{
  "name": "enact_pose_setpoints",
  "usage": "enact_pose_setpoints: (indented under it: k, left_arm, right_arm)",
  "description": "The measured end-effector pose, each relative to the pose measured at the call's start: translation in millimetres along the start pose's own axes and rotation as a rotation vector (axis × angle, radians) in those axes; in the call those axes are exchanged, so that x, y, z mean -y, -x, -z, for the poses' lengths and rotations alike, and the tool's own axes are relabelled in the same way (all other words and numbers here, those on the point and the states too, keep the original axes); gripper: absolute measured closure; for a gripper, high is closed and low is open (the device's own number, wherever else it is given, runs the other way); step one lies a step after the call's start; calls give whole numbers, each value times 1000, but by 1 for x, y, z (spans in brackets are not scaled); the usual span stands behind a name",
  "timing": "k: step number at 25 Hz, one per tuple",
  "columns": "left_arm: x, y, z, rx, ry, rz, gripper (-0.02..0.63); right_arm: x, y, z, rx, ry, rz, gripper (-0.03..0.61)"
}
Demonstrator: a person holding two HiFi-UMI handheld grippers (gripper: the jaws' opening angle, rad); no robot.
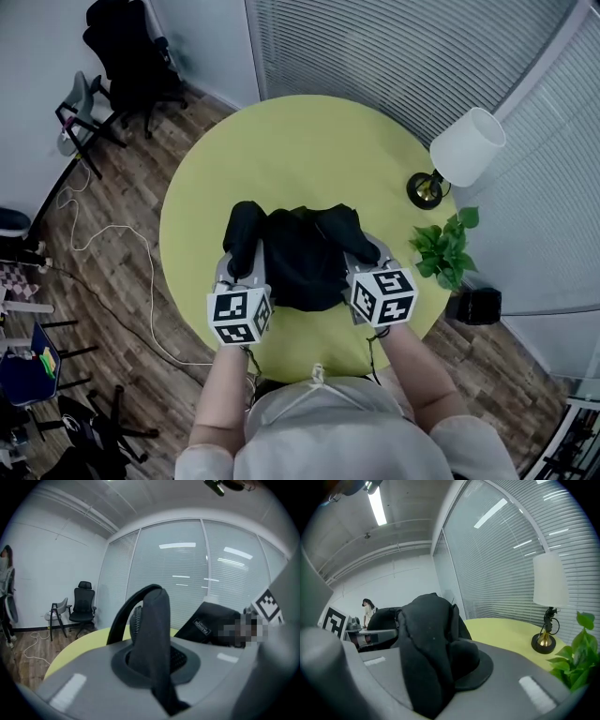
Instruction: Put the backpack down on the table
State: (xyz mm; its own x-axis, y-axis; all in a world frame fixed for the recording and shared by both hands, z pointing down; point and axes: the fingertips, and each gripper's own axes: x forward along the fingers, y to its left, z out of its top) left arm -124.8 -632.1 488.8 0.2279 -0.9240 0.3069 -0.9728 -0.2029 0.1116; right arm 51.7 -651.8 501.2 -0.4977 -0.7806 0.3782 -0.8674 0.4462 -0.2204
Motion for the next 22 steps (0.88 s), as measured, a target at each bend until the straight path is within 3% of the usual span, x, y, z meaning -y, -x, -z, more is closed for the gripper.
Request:
enact_pose_setpoints:
  k: [10,15,22]
  left_arm:
    - [6,-4,19,-8,-45,17,586]
    - [9,-2,31,-33,-91,13,584]
    - [0,-3,62,-74,-129,-33,560]
  right_arm:
    - [12,-2,24,-5,-17,6,546]
    - [21,1,37,-14,-48,62,541]
    - [31,1,65,-59,8,136,533]
